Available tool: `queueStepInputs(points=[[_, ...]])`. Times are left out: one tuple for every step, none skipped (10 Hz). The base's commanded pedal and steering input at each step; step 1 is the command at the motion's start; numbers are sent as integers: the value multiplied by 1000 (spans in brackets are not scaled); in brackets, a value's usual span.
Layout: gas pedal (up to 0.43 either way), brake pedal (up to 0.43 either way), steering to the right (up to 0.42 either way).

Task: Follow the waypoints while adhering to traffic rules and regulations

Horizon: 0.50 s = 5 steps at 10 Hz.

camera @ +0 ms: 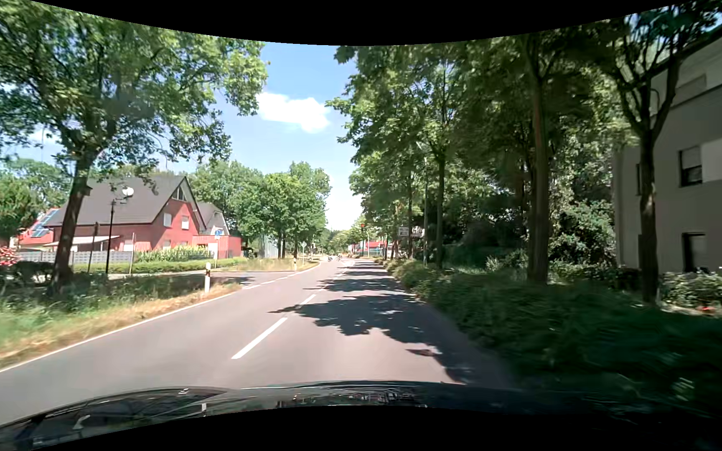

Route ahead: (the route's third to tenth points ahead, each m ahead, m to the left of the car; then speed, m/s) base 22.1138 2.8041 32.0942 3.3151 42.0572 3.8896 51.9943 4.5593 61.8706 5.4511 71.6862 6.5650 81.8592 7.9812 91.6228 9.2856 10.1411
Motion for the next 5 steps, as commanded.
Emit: queueStepInputs(points=[[67, 0, -1], [67, 0, -1], [67, 0, -1], [67, 0, -1], [67, 0, -1]])
